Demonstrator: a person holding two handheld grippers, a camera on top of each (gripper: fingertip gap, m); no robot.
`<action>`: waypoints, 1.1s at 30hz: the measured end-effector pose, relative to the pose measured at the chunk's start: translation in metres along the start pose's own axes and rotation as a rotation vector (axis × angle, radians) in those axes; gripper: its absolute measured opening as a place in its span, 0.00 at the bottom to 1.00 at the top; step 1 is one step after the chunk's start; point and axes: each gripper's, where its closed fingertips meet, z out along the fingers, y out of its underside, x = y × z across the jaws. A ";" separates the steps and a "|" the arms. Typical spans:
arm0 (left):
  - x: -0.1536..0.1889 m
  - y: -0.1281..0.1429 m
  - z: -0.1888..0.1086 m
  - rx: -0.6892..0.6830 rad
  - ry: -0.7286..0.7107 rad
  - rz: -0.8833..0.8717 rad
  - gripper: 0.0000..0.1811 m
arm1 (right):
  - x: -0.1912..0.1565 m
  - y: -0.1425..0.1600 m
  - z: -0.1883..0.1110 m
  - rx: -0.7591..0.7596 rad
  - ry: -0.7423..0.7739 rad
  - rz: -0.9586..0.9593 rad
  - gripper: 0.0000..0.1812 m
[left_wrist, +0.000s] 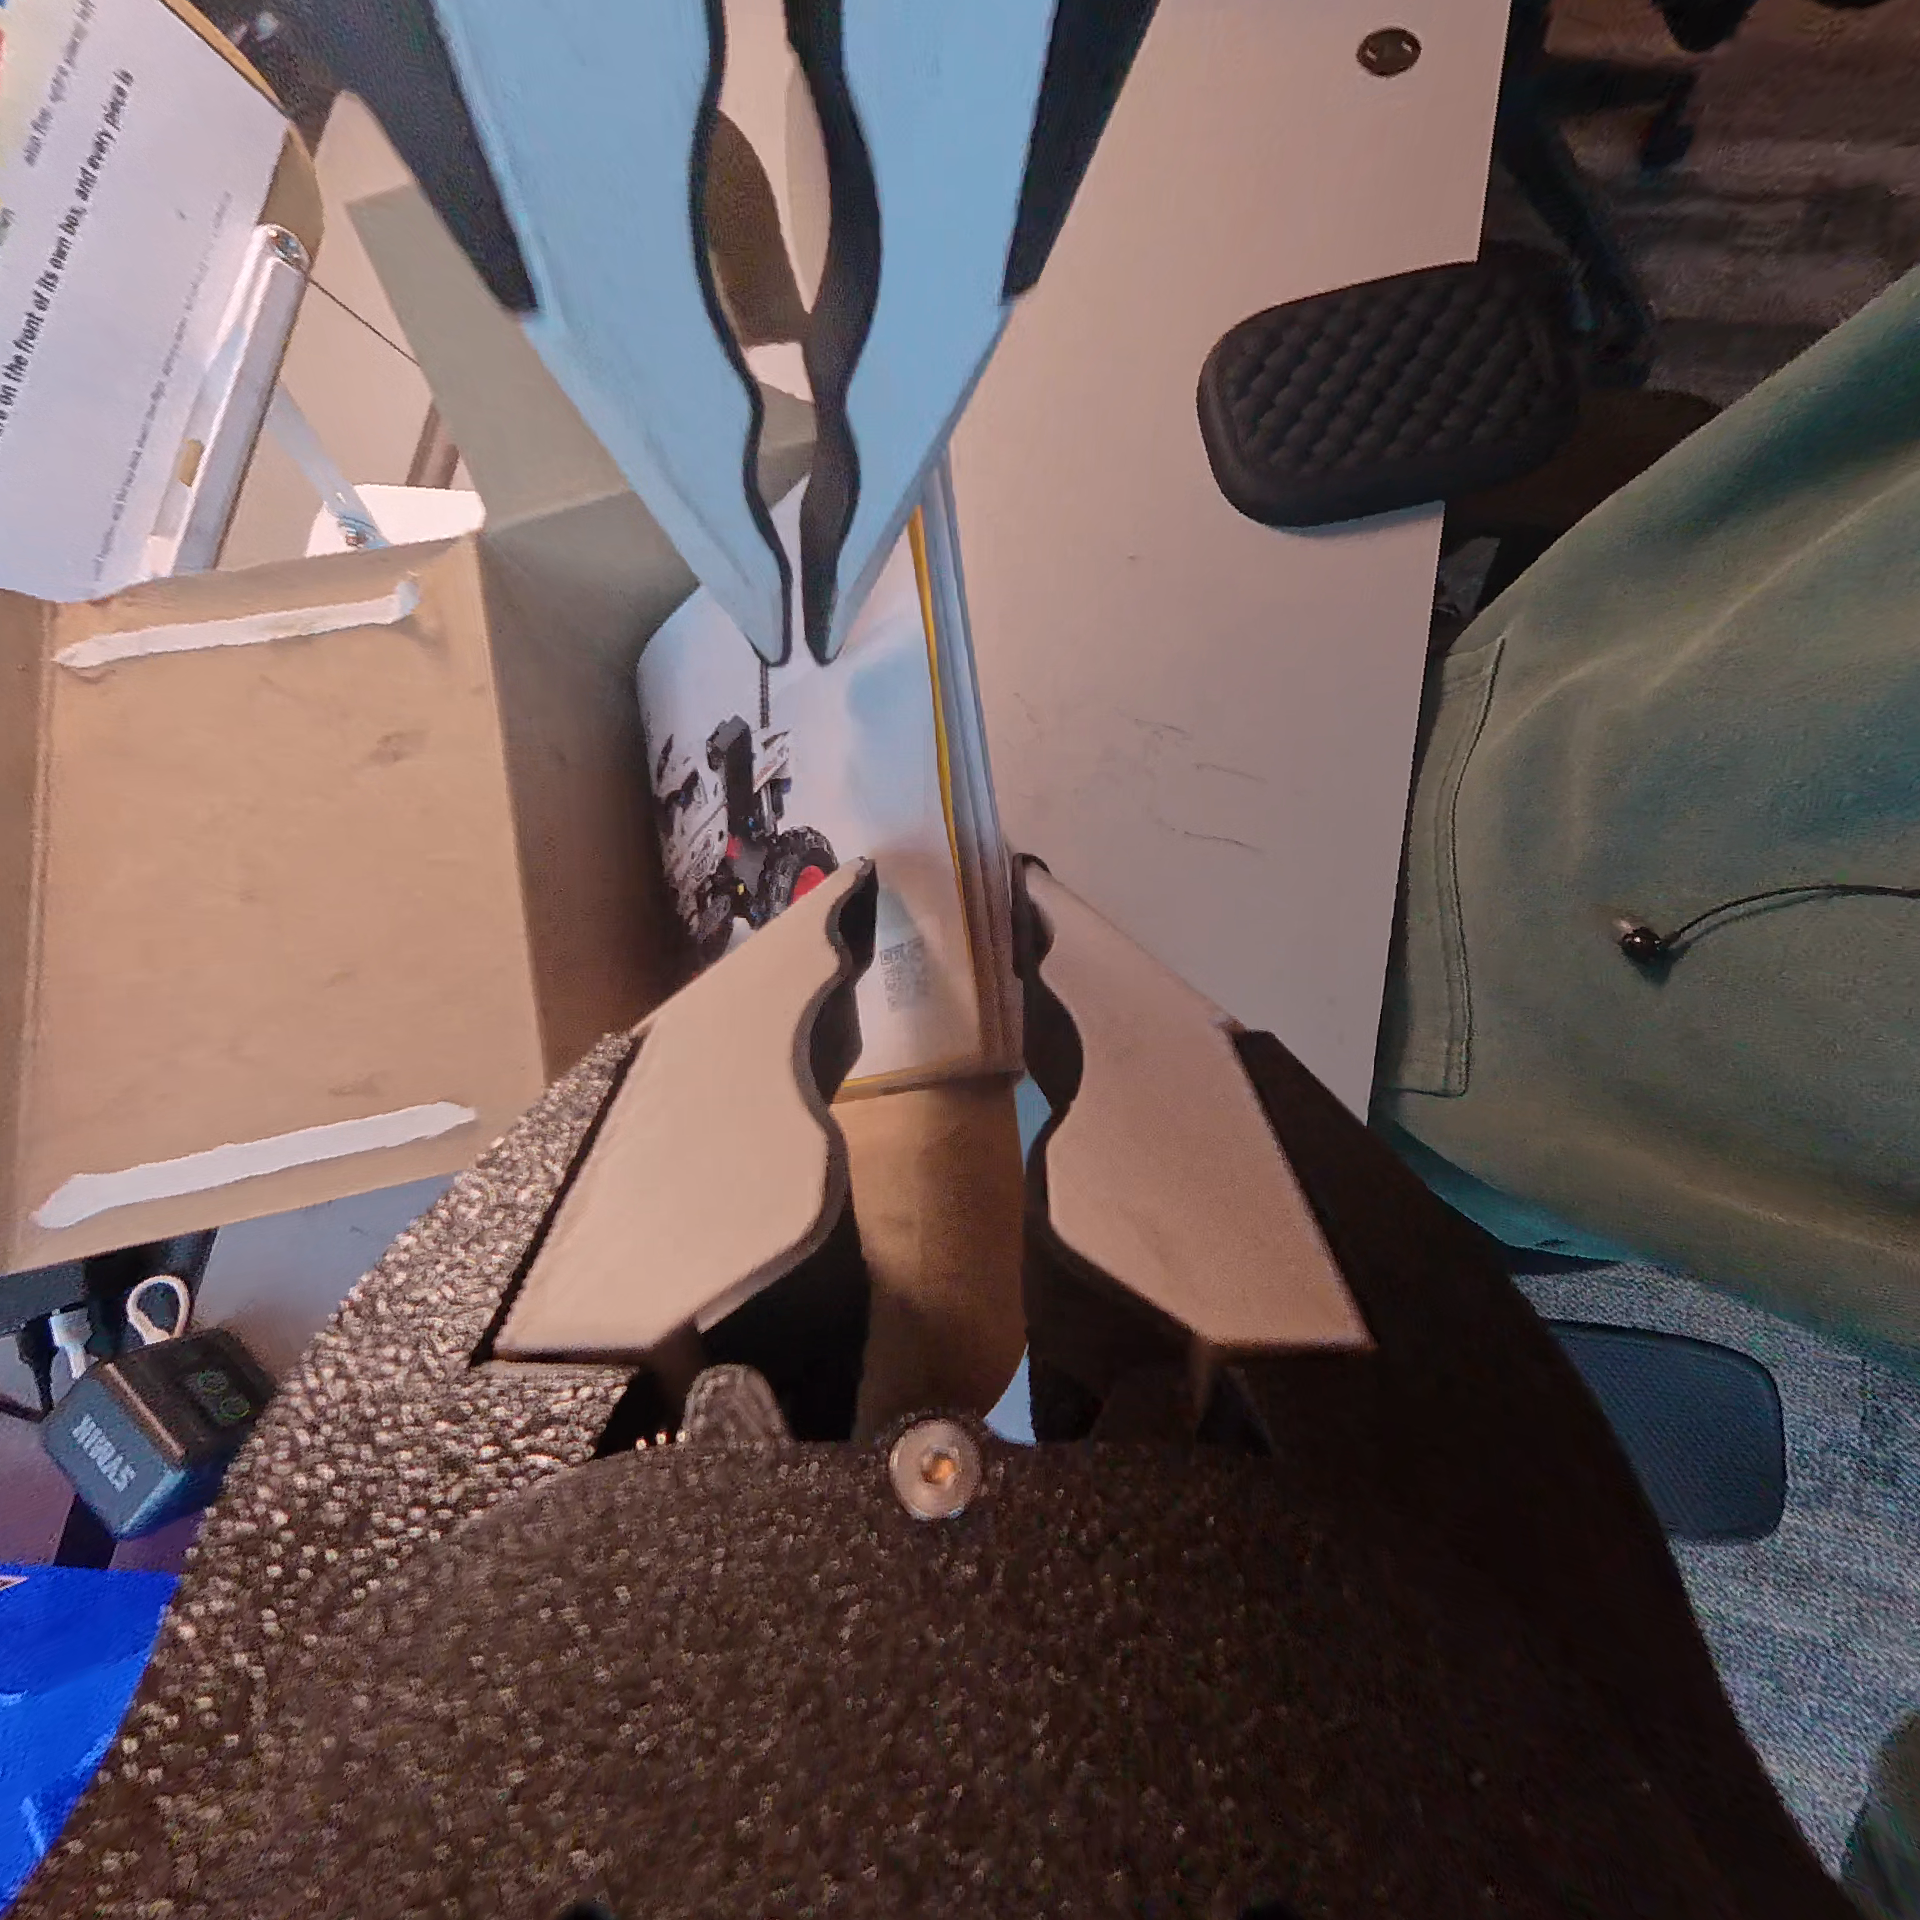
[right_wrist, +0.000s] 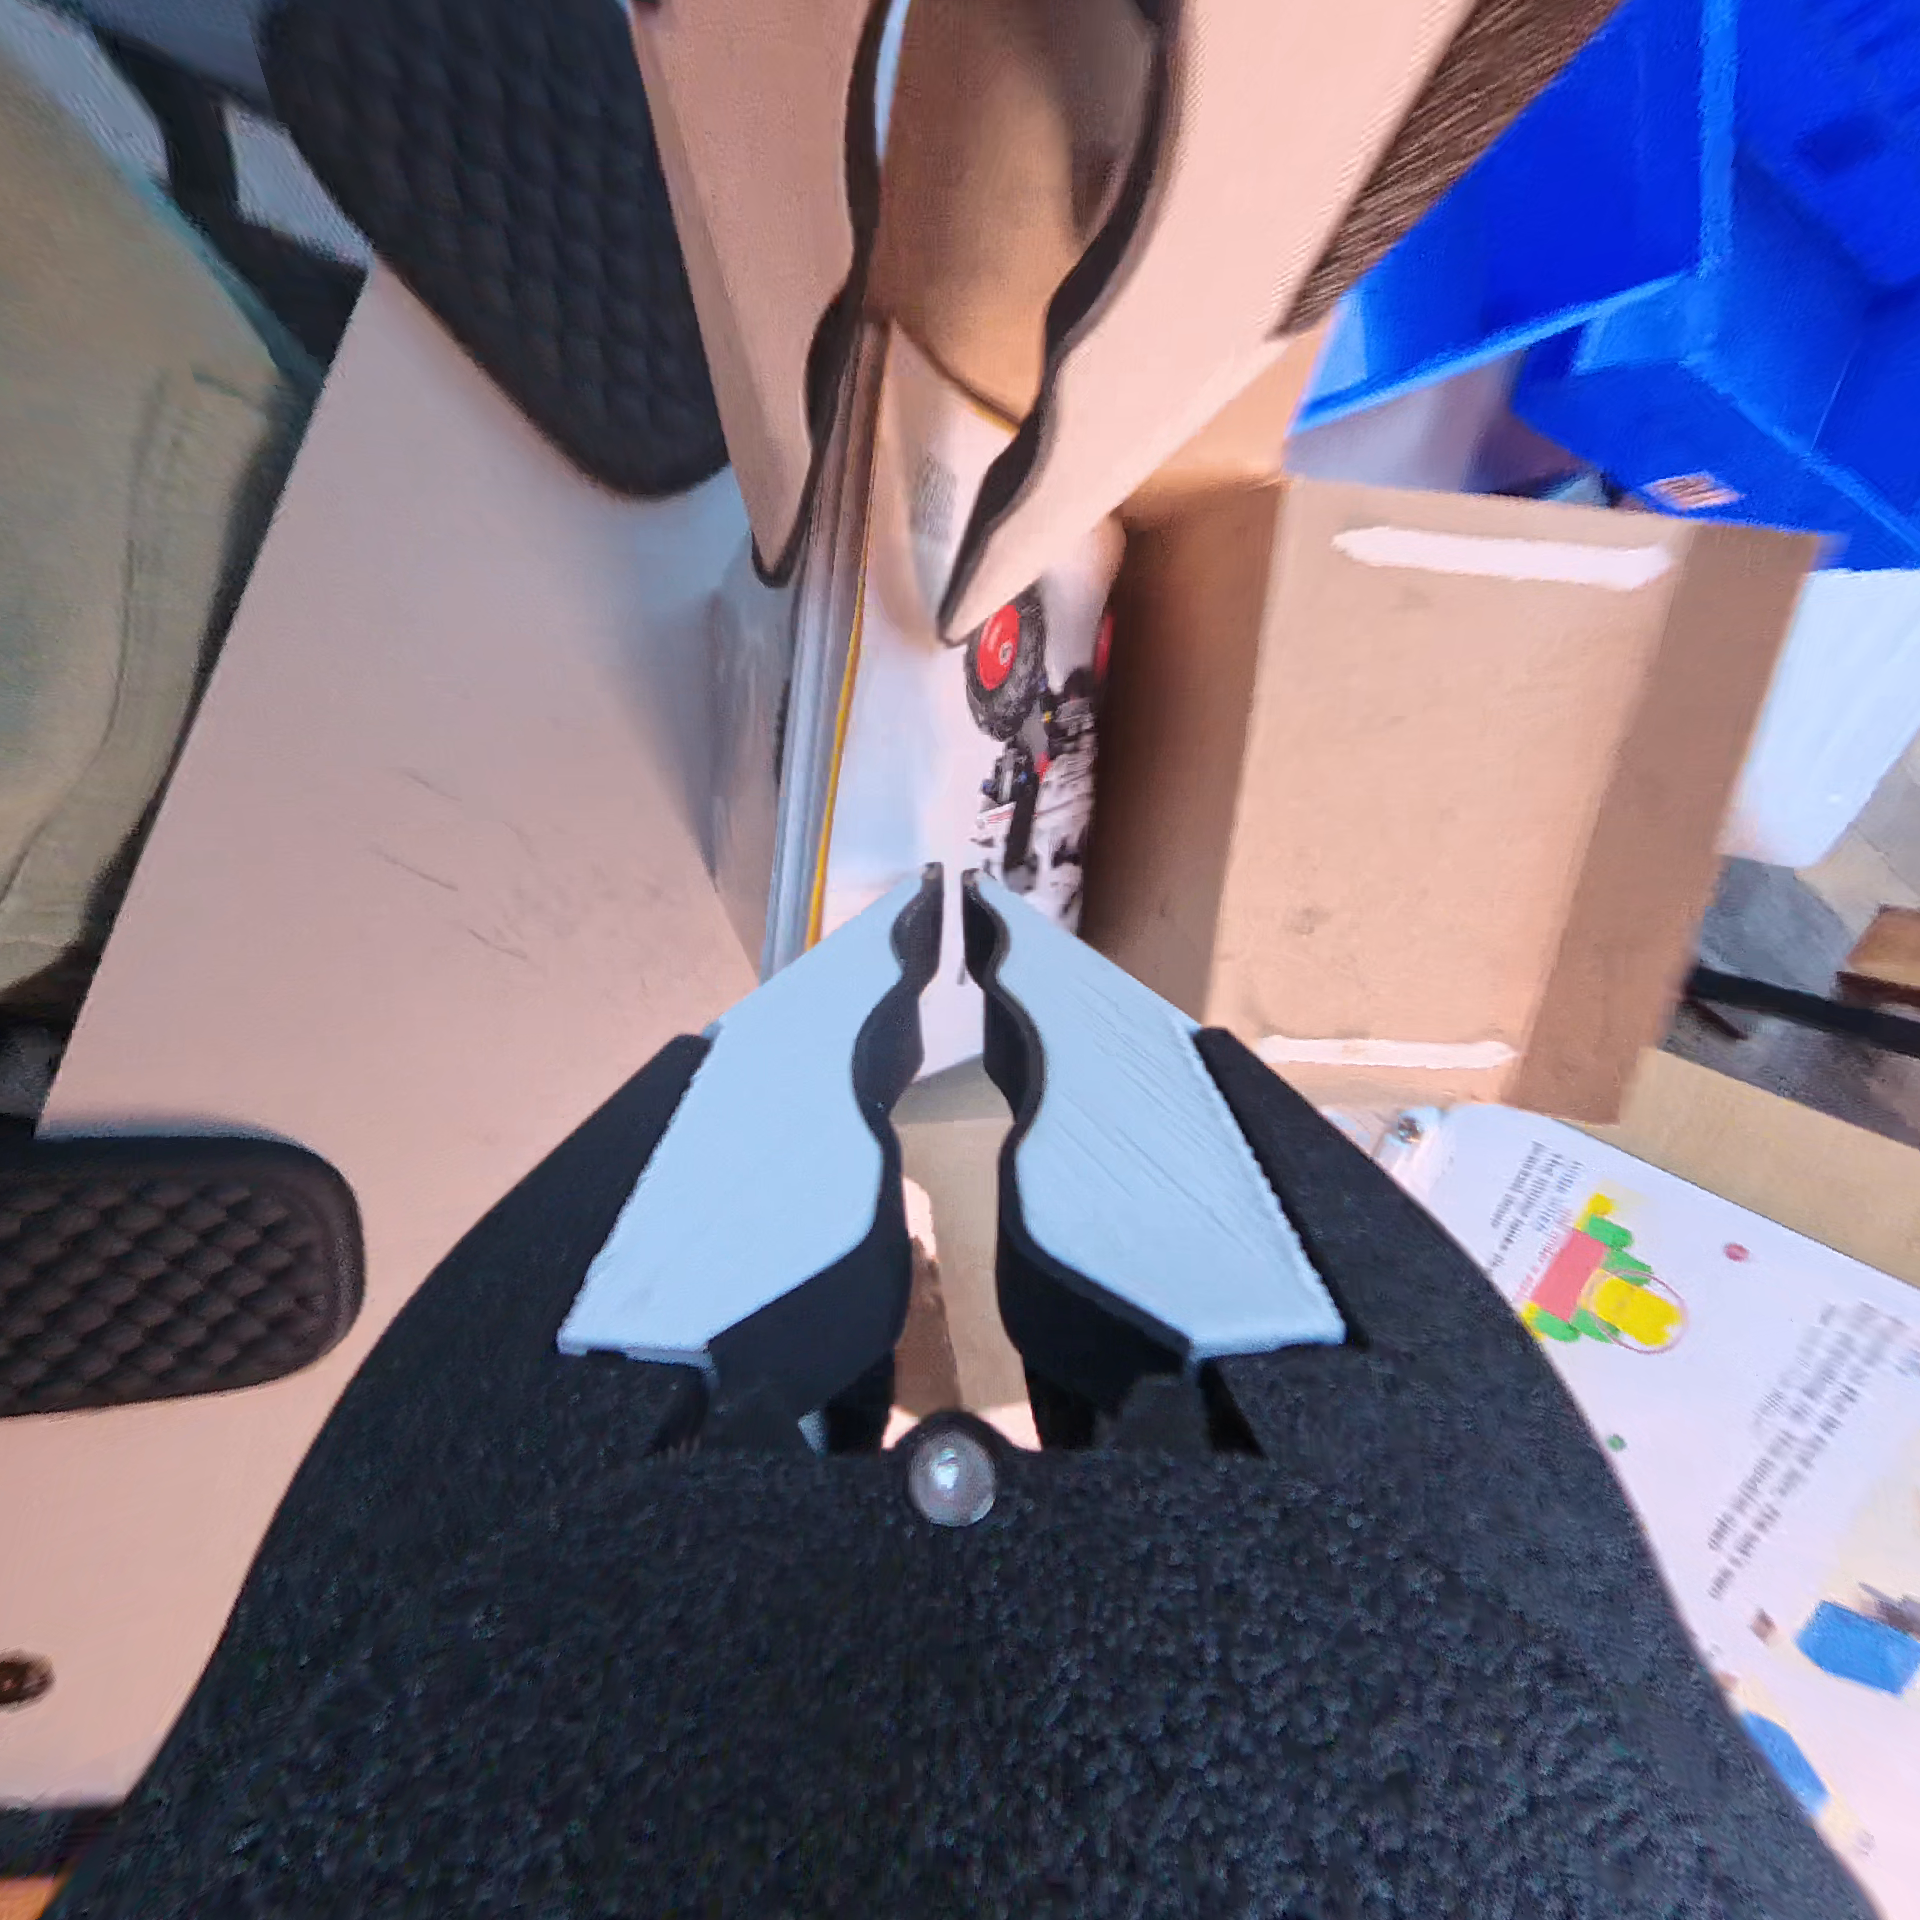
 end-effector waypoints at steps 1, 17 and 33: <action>0.001 -0.001 0.002 -0.002 -0.003 0.003 0.15 | -0.006 0.005 0.012 -0.037 -0.032 -0.009 0.00; 0.005 0.016 -0.003 0.050 -0.033 -0.022 0.10 | -0.005 -0.009 0.036 -0.023 -0.298 0.070 0.00; 0.001 0.011 -0.065 0.524 -0.347 -0.038 0.34 | -0.015 0.010 0.072 -0.300 -0.304 0.043 0.00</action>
